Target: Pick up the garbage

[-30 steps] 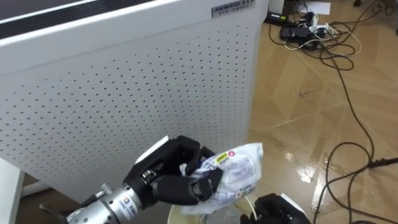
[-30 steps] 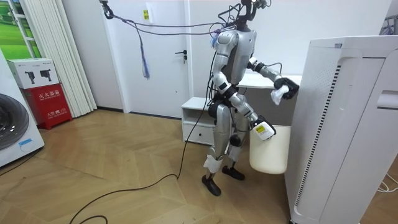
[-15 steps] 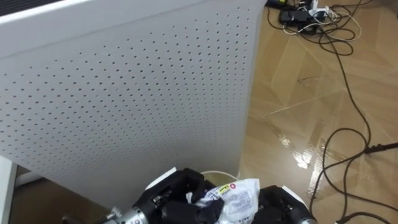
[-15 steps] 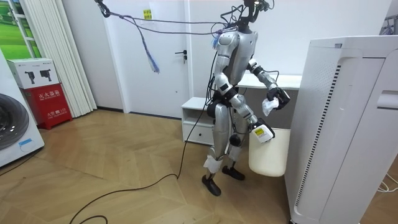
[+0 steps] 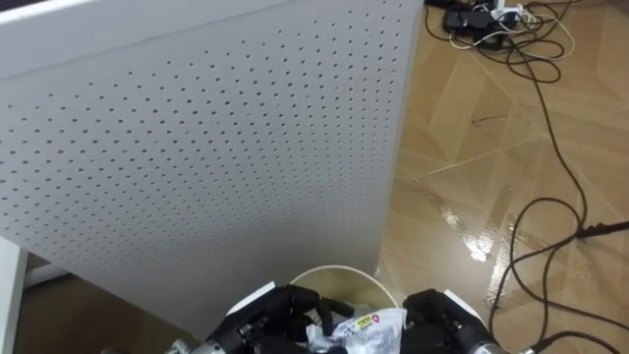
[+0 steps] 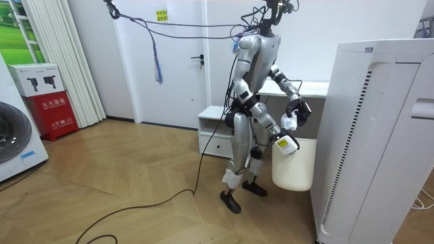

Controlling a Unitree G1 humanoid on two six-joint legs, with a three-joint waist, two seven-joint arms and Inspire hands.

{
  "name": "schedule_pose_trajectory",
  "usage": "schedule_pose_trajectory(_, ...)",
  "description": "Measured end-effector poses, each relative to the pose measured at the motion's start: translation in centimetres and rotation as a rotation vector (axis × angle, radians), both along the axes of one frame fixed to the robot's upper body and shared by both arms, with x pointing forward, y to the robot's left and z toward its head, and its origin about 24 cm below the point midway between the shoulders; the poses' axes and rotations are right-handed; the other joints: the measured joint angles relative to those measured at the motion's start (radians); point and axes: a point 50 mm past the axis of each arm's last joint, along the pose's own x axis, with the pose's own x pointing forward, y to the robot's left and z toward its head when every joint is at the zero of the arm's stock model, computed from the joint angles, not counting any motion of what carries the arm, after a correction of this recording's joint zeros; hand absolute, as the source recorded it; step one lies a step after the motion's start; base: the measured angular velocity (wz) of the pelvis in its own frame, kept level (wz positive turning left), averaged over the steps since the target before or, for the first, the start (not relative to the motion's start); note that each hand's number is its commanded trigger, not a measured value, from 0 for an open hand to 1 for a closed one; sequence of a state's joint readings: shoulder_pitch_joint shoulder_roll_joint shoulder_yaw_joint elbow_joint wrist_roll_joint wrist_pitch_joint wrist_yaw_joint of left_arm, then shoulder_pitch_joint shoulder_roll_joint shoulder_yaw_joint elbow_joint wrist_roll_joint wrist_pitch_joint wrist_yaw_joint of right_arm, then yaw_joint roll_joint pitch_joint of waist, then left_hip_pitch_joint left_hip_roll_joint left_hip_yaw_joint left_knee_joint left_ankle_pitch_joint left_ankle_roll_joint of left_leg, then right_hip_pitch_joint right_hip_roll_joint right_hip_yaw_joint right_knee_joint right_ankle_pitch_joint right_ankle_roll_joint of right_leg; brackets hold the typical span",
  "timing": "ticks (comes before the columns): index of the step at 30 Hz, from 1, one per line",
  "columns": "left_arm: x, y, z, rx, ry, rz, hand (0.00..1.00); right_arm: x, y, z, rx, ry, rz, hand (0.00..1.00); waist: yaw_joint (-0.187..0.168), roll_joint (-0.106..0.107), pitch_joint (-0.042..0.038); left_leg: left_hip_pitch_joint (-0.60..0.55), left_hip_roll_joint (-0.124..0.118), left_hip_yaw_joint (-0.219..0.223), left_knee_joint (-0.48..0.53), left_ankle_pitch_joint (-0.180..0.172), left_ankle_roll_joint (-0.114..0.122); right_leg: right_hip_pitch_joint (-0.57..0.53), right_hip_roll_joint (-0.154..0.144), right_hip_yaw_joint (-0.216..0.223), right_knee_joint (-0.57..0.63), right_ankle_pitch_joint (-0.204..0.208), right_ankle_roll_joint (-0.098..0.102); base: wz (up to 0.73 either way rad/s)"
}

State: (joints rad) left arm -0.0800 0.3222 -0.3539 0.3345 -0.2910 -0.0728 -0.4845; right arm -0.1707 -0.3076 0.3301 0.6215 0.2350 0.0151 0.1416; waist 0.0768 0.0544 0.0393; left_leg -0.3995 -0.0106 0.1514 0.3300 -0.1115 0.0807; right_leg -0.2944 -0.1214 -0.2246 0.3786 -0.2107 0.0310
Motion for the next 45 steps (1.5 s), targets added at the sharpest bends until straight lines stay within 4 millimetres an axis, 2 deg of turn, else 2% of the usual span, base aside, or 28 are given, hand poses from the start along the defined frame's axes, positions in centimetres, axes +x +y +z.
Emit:
schedule_pose_trajectory(20, 0.0, 1.1, 0.2, 0.008, -0.005, 0.006, 0.0, -0.6, -0.9, -0.6, -0.022, 0.034, 0.001, 1.0, 0.005, 0.002, -0.0041, 0.028, 0.001, -0.004, 0.011, 0.001, 0.004, 0.037, 0.0, -0.012, -0.003, 0.0, -0.001, 0.0)
schedule_pose_trajectory(23, 0.1, 1.1, 0.3, 0.004, -0.009, -0.003, 0.0, -0.9, -1.1, -0.7, -0.027, 0.041, 0.0, 1.0, 0.006, 0.004, -0.006, 0.028, 0.0, -0.008, 0.014, 0.001, 0.004, 0.04, 0.0, -0.016, -0.002, 0.0, -0.001, 0.03)
schedule_pose_trajectory(27, 0.0, 1.1, 0.4, 0.002, -0.009, -0.009, 0.0, -1.0, -1.7, -0.6, -0.04, 0.046, 0.007, 1.0, 0.009, 0.008, -0.0146, 0.034, 0.0, -0.014, 0.016, 0.001, 0.004, 0.05, -0.001, -0.021, -0.002, 0.0, -0.001, 0.02)
schedule_pose_trajectory(31, 0.0, 1.6, 0.3, 0.001, -0.008, 0.011, 0.0, -1.2, -2.2, -0.7, -0.05, 0.051, 0.007, 1.0, 0.009, 0.012, -0.018, 0.063, -0.002, -0.014, 0.011, 0.001, 0.004, 0.076, -0.003, -0.023, -0.004, -0.002, -0.001, 0.0)
schedule_pose_trajectory(34, -0.7, 2.1, -0.1, 0.008, 0.015, 0.023, 0.0, -1.9, -2.8, -0.9, -0.059, 0.059, 0.002, 1.0, 0.008, 0.013, -0.0216, 0.106, -0.006, -0.015, -0.005, 0.002, 0.003, 0.121, -0.003, -0.025, -0.029, -0.004, 0.002, 0.0)
schedule_pose_trajectory(39, -3.1, 3.7, -1.3, 0.038, 0.079, 0.029, 0.0, -3.3, -3.5, -0.7, -0.059, 0.059, 0.006, 1.0, 0.003, 0.003, -0.0329, 0.175, -0.012, -0.015, -0.041, 0.005, -0.002, 0.187, 0.0, -0.021, -0.058, -0.006, 0.004, 0.0)
schedule_pose_trajectory(45, -6.0, 5.6, -2.9, 0.042, 0.176, 0.107, 0.0, -4.0, -4.6, -0.6, -0.046, 0.057, -0.044, 1.0, -0.017, -0.02, -0.0354, 0.242, -0.018, -0.014, -0.077, 0.005, -0.008, 0.248, 0.001, -0.022, -0.094, -0.008, 0.006, -0.01)
